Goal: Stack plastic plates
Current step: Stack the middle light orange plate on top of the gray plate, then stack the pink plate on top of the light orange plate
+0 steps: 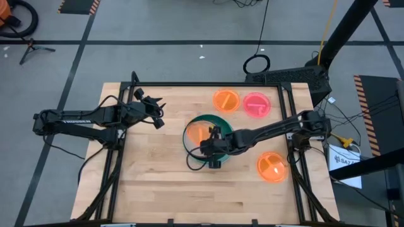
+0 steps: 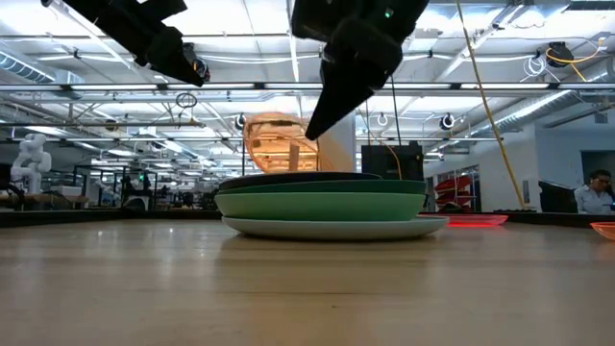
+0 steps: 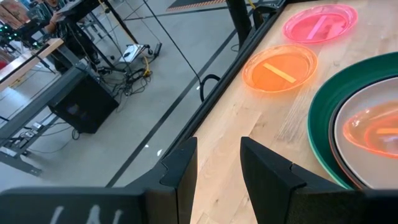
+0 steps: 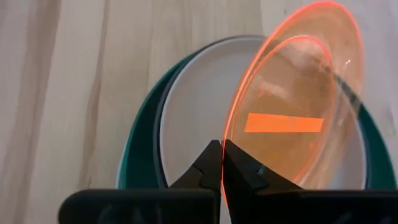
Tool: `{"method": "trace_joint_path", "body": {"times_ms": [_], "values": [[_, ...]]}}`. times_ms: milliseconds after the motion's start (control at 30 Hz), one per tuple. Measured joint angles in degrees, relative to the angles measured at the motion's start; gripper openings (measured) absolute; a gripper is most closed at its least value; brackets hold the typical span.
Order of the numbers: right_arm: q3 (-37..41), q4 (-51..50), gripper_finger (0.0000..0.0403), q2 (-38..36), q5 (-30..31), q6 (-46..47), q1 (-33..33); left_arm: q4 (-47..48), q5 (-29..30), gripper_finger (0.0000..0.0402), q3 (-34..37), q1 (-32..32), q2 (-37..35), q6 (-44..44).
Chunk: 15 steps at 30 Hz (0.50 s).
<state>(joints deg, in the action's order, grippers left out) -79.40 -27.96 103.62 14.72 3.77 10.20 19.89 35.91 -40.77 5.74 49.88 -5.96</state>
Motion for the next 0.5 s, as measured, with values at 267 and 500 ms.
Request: {"method": "trace_joint_path", "body": {"times_ms": [267,500], "values": [[0.0,-0.4,0.0021,1.3,0.0,0.1,0.0,0.0,0.0,0.0129,0.0,0.0,0.0,0.0],[0.0,-0.5,0.0042,1.2,0.1,1.5,0.0,0.0,0.0,0.0129,0.0,0.0,0.0,0.0]]}}
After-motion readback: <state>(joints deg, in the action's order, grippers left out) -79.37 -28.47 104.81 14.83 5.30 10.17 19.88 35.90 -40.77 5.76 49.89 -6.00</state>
